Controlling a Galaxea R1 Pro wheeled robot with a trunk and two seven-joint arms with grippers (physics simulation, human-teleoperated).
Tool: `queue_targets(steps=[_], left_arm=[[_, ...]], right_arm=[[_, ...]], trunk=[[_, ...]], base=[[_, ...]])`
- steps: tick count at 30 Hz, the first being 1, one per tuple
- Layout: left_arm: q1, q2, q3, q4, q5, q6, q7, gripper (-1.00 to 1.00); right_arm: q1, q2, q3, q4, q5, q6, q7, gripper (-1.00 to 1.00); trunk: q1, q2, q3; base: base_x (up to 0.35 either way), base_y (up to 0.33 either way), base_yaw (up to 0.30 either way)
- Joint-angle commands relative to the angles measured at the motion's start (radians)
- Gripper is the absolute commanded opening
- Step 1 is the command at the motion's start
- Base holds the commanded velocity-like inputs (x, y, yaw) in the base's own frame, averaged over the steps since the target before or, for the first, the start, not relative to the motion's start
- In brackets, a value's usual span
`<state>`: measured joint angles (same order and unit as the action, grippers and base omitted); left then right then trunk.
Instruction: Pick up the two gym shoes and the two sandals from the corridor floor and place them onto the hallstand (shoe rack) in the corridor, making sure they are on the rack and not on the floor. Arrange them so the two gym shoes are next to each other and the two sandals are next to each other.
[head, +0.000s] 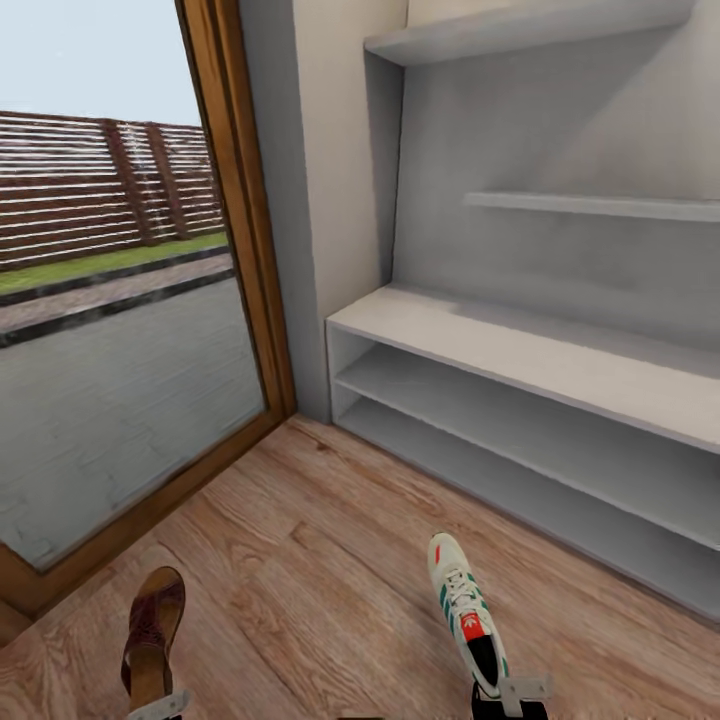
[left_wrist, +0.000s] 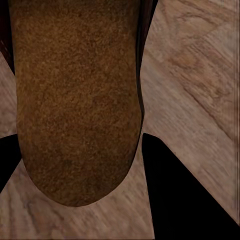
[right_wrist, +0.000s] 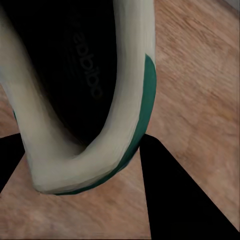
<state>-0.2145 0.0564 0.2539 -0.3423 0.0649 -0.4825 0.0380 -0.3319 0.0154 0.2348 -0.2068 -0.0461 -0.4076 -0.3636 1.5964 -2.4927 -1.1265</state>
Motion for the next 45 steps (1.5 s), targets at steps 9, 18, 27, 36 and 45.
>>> queue_targets(steps=[9, 18, 27, 36, 45], left_arm=[[0.000, 0.000, -0.002, 0.000, 0.003, -0.002, 0.003, -1.00], [0.000, 0.000, -0.002, 0.000, 0.003, -0.002, 0.002, -1.00], [0.000, 0.000, -0.002, 0.000, 0.004, -0.002, 0.002, -1.00], [0.000, 0.000, -0.002, 0.006, 0.005, -0.002, 0.002, -1.00], [0.000, 0.001, -0.002, 0.006, 0.006, -0.002, 0.002, -1.00]], right_arm=[[-0.001, 0.012, 0.006, 0.002, -0.008, -0.003, -0.006, -1.00], [-0.001, 0.014, 0.006, 0.001, -0.008, -0.003, -0.006, -1.00], [-0.001, 0.014, 0.006, 0.001, -0.007, -0.003, -0.008, -1.00], [-0.001, 0.013, 0.006, 0.001, -0.006, -0.003, -0.006, -1.00], [-0.001, 0.013, 0.006, 0.001, -0.006, -0.003, -0.006, -1.00]], trunk=[[0.000, 0.000, -0.009], [0.000, 0.000, -0.011], [0.000, 0.000, -0.014], [0.000, 0.000, -0.020], [0.000, 0.000, -0.027]], base=[[0.000, 0.000, -0.254], [0.000, 0.000, -0.287], [0.000, 0.000, -0.294], [0.000, 0.000, -0.235], [0.000, 0.000, -0.149]])
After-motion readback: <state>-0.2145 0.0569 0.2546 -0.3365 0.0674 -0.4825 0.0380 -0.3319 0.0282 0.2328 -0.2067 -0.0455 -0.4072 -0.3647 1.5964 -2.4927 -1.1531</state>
